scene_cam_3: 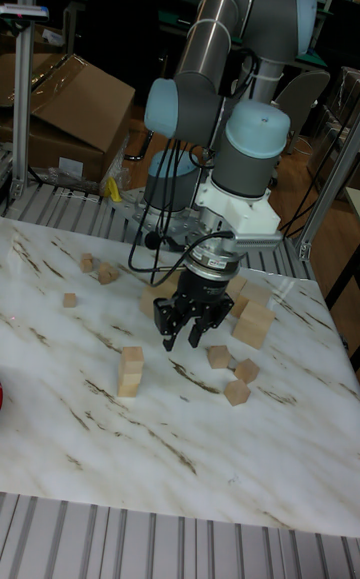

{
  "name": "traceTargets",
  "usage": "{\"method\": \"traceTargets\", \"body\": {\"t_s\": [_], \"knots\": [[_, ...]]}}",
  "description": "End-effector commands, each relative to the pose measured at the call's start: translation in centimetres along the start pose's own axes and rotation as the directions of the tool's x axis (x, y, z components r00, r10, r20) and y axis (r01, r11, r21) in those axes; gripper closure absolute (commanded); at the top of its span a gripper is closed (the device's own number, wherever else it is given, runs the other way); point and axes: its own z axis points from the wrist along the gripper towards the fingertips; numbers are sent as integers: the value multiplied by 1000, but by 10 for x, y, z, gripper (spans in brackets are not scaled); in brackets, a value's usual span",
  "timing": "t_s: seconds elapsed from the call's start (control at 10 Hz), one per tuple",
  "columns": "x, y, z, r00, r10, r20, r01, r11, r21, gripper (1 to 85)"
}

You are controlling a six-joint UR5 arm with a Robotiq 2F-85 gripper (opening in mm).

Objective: Stack the blocks in a vertical line of five

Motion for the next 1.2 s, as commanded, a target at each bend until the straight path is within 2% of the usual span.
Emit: {"method": "traceTargets", "body": {"t_s": [0.0,0.2,0.4,0.6,0.8,1.0,1.1], "knots": [[-4,16,-2,1000,-7,16,8,998,-65,390],[0,16,-2,997,-81,7,82,994,-66,390],[-5,24,-2,994,-103,29,105,990,-94,393],[-2,18,-2,993,-120,18,121,990,-71,400],[-3,20,-2,994,-110,21,112,991,-79,403],[-5,34,-2,997,-79,16,80,990,-113,400],[-4,44,0,996,-88,-8,87,991,-104,397]]}}
